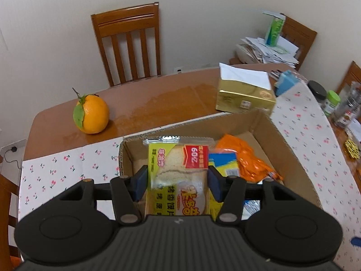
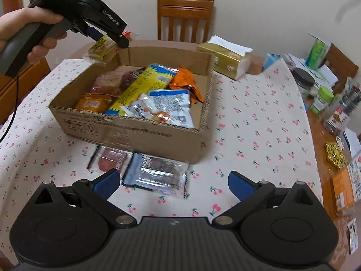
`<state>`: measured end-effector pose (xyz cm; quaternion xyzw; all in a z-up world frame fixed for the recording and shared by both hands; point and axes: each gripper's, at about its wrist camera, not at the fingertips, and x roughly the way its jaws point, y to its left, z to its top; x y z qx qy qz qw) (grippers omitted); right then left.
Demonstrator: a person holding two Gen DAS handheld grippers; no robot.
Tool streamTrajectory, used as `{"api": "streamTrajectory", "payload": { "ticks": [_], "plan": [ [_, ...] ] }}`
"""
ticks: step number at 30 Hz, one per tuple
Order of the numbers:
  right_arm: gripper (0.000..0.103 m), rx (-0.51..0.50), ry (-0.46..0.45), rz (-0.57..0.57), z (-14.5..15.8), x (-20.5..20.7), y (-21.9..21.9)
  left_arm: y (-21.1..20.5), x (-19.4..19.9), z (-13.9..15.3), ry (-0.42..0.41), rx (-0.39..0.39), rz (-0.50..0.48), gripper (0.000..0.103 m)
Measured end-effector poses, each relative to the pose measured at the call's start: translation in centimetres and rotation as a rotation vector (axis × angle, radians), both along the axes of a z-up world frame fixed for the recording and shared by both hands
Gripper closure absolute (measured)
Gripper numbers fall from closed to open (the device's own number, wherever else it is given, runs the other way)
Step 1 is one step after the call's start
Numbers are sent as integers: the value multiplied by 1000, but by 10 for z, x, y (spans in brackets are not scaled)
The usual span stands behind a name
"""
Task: Organize snacks
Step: 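Carry the bread packet into the box and open the left gripper while the right drops the egg packet in, then grasp the red jerky packet with the left gripper while the right grasps the dark blue-silver packet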
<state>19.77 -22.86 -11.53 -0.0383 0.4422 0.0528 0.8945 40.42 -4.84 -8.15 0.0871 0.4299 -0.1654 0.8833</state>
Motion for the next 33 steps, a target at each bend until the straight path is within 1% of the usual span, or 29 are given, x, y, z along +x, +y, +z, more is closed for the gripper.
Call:
{"api": "streamTrajectory", "payload": {
  "ticks": [1, 3, 5, 8, 10, 14, 16, 21, 24, 27, 33],
  "plan": [
    [0, -1, 3, -4, -1, 0, -1, 0, 1, 0, -16, 12, 10, 29],
    [0, -3, 11, -10, -3, 0, -2, 1, -3, 3, -59, 35, 16, 19],
    [0, 2, 15, -8, -5, 1, -2, 4, -11, 7, -73, 36, 8, 19],
    [0, 3, 20, 5, -8, 2, 0, 11, -26, 17, -86, 15, -4, 19],
    [0, 1, 22, 14, -10, 4, 3, 15, -41, 23, -104, 24, -4, 16],
    [0, 34, 19, 67, -16, 7, 6, 24, -77, 28, -118, 41, 4, 15],
    [0, 48, 8, 106, -20, 10, 9, 31, -96, 24, -121, 47, 34, 10],
    [0, 55, 34, 194, -40, 24, 12, 48, -143, 9, -71, 5, 103, 10],
    [0, 65, 40, 254, -47, 30, 15, 51, -167, -3, -61, 14, 133, 10],
    [0, 64, 37, 308, -54, 36, 20, 49, -180, -16, -22, 17, 139, 10],
    [0, 44, 41, 399, -65, 47, 31, 44, -195, -29, 31, -17, 138, 10]
  ]
}}
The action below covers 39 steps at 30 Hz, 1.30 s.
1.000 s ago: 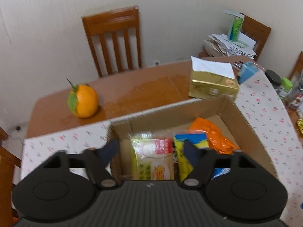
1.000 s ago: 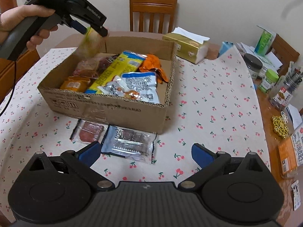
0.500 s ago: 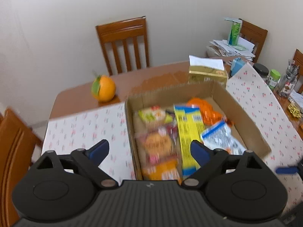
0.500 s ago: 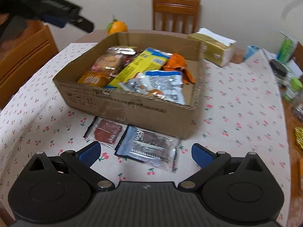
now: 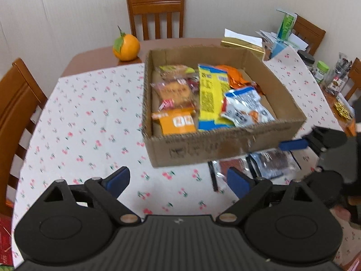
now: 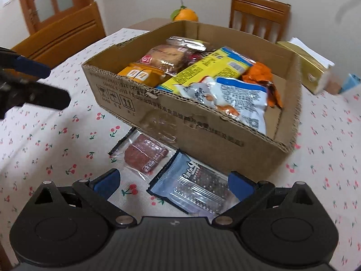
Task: Organize snacks
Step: 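Grasp the red jerky packet with the left gripper while the right grasps the dark blue-silver packet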
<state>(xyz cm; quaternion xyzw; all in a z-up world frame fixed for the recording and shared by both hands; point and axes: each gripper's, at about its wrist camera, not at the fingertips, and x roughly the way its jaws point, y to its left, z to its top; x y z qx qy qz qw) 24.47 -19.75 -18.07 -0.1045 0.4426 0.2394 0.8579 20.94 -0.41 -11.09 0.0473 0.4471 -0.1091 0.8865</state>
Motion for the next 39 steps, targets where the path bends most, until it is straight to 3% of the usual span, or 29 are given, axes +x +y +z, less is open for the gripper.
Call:
{"api": "streamTrajectory", "payload": {
  "ticks": [7, 12, 15, 19, 20, 21, 22, 25, 26, 35, 39],
  "plan": [
    [0, -86, 11, 67, -5, -1, 7, -4, -7, -6, 17, -14, 6, 10],
    [0, -69, 109, 156, -1, -10, 8, -3, -6, -7, 19, -21, 14, 10],
    [0, -92, 53, 126, -1, -8, 9, -3, -5, -9, 26, -24, 15, 10],
    [0, -64, 59, 115, -5, 2, 12, -4, -5, -11, 33, -26, 13, 10],
    [5, -66, 56, 118, -6, 3, 14, -4, -5, -11, 34, -22, 13, 10],
    [17, -73, 53, 121, -6, 3, 15, -4, -5, -12, 34, -21, 11, 10],
    [20, -75, 53, 125, -5, 1, 16, -4, -5, -13, 34, -21, 9, 10],
    [44, -77, 42, 114, 0, -8, 14, -6, -3, -17, 42, -18, 3, 10],
    [47, -85, 42, 101, 1, -12, 12, -7, -2, -20, 46, -18, -4, 10],
    [47, -156, 47, -126, 6, -38, -23, -40, 6, -45, 66, -15, -76, 10],
    [39, -155, 42, -154, 5, -45, -32, -59, 11, -54, 62, -13, -91, 10]
  ]
}}
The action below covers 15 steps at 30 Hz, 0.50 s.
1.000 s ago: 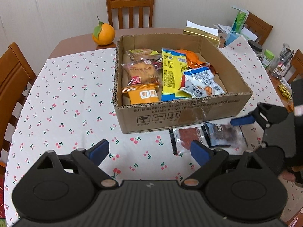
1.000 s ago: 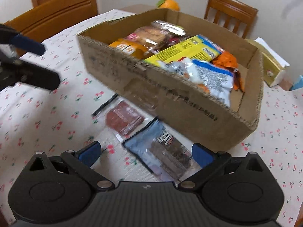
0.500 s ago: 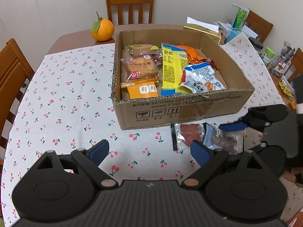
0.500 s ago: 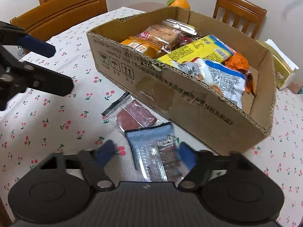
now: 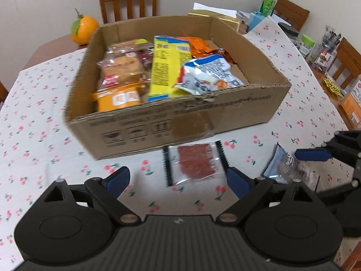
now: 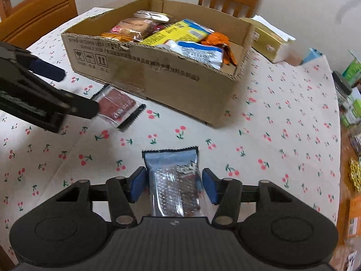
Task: Organize snacks
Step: 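Grasp the red jerky packet with the left gripper while the right grasps the dark blue-silver packet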
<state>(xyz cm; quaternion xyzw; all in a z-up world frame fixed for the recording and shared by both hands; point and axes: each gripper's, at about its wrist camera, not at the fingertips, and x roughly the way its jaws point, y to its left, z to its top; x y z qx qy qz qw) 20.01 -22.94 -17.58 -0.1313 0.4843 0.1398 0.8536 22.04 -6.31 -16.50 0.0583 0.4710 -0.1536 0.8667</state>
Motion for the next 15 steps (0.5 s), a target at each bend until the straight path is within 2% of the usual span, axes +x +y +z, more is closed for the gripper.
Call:
{"api": "streamTrajectory", "payload": {
  "ticks": [1, 3, 5, 11, 15],
  "plan": [
    [38, 2, -1, 0, -1, 0, -2, -4, 1, -3, 2, 1, 4, 10],
    [29, 16, -3, -3, -2, -2, -6, -11, 5, -8, 20, -2, 7, 10],
    [24, 32, -3, -11, -2, -4, -10, -17, 7, -13, 22, 2, 20, 10],
    [18, 56, -6, -11, -3, -6, -10, -31, 9, -24, 11, 53, 36, 10],
    [18, 64, -8, -3, -4, -7, -10, -33, 11, -25, -13, 40, 61, 9]
  ]
}}
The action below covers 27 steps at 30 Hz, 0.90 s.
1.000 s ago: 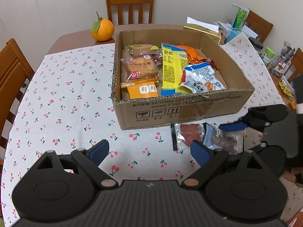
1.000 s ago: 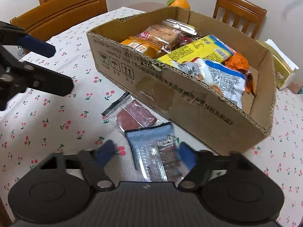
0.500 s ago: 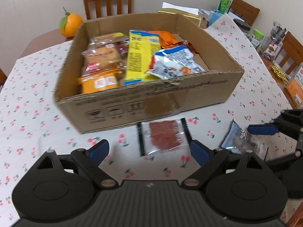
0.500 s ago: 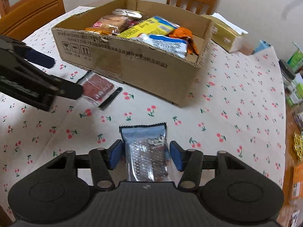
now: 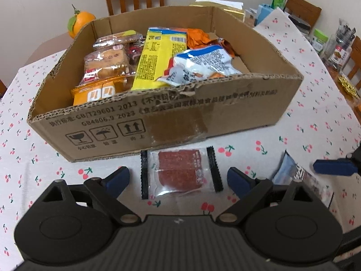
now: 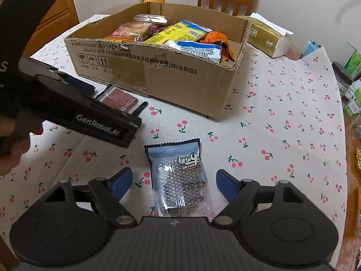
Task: Organize snacks
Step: 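Grasp the red jerky packet with the left gripper while the right grasps the dark blue-silver packet, then carry the jerky packet into the box and open the left gripper while the right releases its packet there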
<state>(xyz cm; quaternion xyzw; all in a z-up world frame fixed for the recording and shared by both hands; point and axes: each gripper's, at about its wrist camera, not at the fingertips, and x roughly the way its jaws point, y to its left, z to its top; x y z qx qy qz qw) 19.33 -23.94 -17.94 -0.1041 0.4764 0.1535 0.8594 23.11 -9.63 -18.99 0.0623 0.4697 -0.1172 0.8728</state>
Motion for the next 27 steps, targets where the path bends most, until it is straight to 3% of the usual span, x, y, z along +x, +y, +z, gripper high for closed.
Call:
{"api": "streamTrajectory", "payload": {
  "ticks": [5, 6, 10, 23, 27],
  "plan": [
    [18, 7, 6, 8, -2, 1, -2, -4, 0, 1, -14, -9, 4, 19],
    [18, 8, 10, 10, -2, 2, -2, -5, -1, 3, -19, -11, 2, 27],
    [18, 13, 12, 16, -4, 3, -3, -2, -2, 5, -20, -17, 0, 32],
    [19, -3, 6, 51, -4, 7, -3, 16, -15, 9, 25, -36, -71, 37],
    [19, -8, 8, 47, -2, 5, -6, 16, -16, 9, 28, -24, -81, 31]
  ]
}}
